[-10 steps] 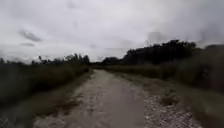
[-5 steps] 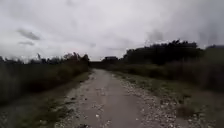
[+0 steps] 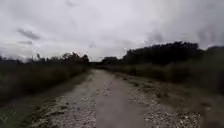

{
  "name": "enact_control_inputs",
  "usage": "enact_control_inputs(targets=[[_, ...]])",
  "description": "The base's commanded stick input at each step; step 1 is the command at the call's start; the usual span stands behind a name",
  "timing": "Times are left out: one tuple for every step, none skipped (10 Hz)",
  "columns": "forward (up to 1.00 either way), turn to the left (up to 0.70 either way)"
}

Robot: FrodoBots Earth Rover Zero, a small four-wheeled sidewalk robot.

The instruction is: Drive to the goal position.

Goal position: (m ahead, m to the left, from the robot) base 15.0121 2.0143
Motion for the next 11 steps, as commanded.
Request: enact_control_inputs(targets=[[0.70, 0.00], [0.70, 0.00], [0.70, 0.00], [0.70, 0.00], [0.70, 0.00], [0.70, 0.00], [0.70, 0.00], [0.70, 0.00], [0.70, 0.00], [0.70, 0.00], [0.70, 0.00]])
